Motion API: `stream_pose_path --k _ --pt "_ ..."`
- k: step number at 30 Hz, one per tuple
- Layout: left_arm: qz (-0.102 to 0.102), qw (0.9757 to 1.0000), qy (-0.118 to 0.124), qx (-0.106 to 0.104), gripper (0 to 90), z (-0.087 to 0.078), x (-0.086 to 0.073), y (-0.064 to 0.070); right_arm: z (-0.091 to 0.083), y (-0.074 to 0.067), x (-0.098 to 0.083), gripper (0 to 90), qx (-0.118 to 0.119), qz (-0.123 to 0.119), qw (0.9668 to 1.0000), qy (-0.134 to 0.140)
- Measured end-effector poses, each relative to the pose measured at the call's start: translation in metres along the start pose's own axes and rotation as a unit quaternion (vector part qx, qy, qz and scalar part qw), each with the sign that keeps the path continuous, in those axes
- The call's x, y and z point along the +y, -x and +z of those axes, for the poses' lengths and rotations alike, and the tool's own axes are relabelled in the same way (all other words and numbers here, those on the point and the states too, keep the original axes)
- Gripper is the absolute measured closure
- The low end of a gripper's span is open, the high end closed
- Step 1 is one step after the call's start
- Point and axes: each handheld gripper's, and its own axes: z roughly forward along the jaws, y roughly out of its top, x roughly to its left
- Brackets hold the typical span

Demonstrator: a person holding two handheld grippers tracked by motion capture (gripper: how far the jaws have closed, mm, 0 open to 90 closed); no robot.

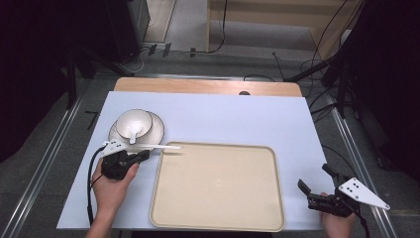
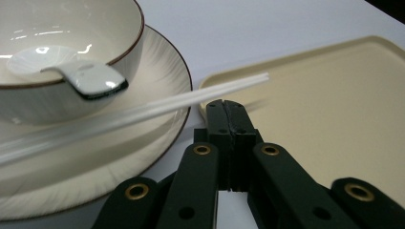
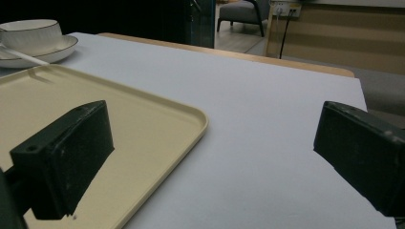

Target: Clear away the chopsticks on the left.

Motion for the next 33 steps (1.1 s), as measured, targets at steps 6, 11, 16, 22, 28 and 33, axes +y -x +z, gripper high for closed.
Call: stream_pose_path --k 6,11,16,22,28,33 --pt "0.008 0.9998 -0.006 0.016 90.0 0.019 0.005 0.002 0.001 -0.002 -0.001 0.0 0.004 -0.009 0.9999 -0.007" --pt "0.013 0.9992 -0.004 0.038 90.0 0.027 0.008 0.001 -0.004 -0.001 -0.003 0.1 0.012 0.006 0.9999 -0.003" --pt "0.008 0.9988 -0.011 0.048 90.0 0.037 0.007 -0.003 -0.005 -0.001 -0.004 0.2 0.009 0.004 0.9999 -0.007" --pt "-0.003 0.999 -0.008 0.044 90.0 0.041 0.008 -0.007 -0.007 0.001 -0.006 0.2 0.004 0.006 0.9999 -0.009" --pt "-0.013 0.9986 -0.004 0.052 90.0 0.045 0.008 -0.008 -0.008 0.002 -0.008 0.1 0.002 0.006 0.9999 -0.013" --pt "-0.023 0.9979 0.001 0.06 90.0 0.049 0.008 -0.009 -0.01 0.001 -0.008 0.1 0.002 0.006 0.9999 -0.015"
